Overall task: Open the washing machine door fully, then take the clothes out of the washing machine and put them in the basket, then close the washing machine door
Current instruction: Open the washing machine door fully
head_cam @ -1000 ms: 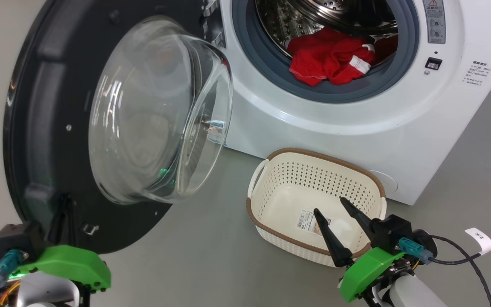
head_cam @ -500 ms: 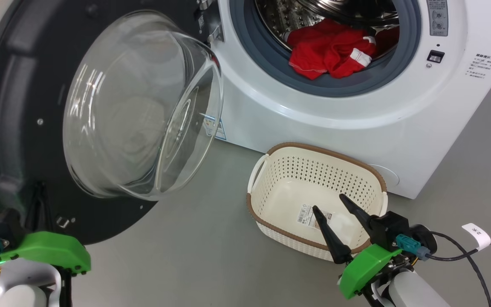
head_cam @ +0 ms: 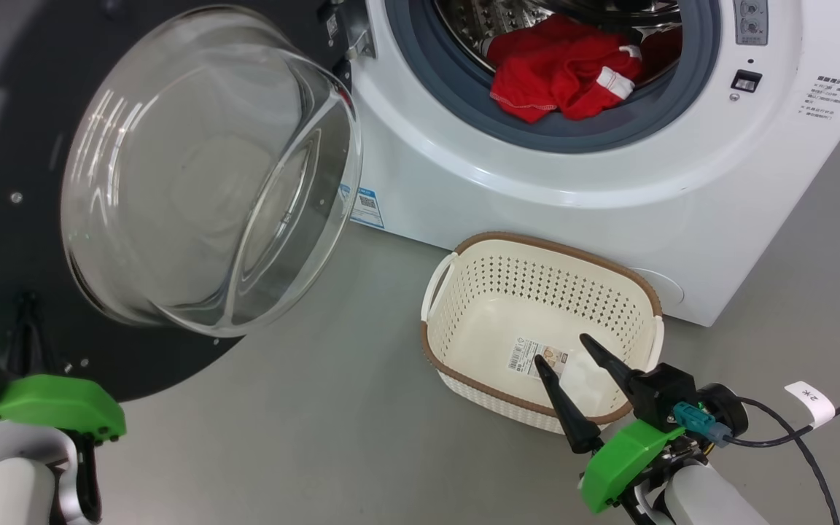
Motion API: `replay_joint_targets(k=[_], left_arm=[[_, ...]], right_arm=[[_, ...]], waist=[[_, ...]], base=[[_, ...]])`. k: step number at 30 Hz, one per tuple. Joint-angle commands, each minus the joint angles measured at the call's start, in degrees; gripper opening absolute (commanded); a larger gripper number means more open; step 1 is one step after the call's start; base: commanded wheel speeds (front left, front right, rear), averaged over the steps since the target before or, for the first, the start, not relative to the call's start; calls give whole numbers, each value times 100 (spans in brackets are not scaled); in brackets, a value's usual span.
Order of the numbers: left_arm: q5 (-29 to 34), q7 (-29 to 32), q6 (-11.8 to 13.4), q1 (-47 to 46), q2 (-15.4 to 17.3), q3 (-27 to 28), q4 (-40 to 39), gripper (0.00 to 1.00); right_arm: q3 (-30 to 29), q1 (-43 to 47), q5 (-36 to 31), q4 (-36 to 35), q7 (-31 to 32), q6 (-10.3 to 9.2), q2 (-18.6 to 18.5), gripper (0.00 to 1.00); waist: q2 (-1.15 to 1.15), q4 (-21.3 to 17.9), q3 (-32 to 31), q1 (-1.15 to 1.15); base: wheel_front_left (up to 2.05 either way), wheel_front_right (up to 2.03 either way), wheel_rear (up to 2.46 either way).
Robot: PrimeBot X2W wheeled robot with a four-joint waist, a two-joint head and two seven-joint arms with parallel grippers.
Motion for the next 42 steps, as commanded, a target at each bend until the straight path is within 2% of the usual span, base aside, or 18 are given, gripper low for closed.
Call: replay_joint_targets(k=[1,12,22,26,27,28,29,30,38,42], left_arm=[[-24,-102,5,-289,307,303,-11,0],[-127,-287,-61,-652,436,521,607,0],[-176,-357,-300,-778,465,711,979,0],[-159,-361,-421,-693,408,869,815,0],[-142,-361,-454,-651,379,909,726,11],[-120,-361,-471,-601,348,950,632,31],[-90,-362,-487,-543,324,983,538,69],[-66,-362,-500,-480,301,1023,420,100],[346,-362,-464,155,172,1185,-1019,100],[417,-363,-543,345,95,1149,-1526,100]], right_arm=[[104,-222,-47,-115,-52,28,41,100],[88,-274,-130,-112,-38,28,41,100],[65,-309,-141,-134,9,28,25,100],[43,-335,-116,-136,8,28,27,100],[26,-338,-107,-132,6,28,28,100],[5,-338,-91,-124,5,28,29,100],[-2,-337,-75,-114,4,28,30,100],[-10,-336,-62,-105,1,28,31,100],[-267,-293,21,-106,-33,28,38,100],[-363,-253,37,-111,-43,28,39,100]], waist=[[0,-8,17,0],[0,-57,137,0],[0,-129,221,0],[0,-174,201,0],[0,-185,189,0],[0,-199,175,0],[0,-220,147,0],[0,-244,124,0],[0,-506,-66,0],[0,-629,-150,0]], base=[[0,0,0],[0,0,0],[0,0,0],[0,0,0],[0,0,0],[0,0,0],[0,0,0],[0,0,0],[0,0,0],[0,0,0]])
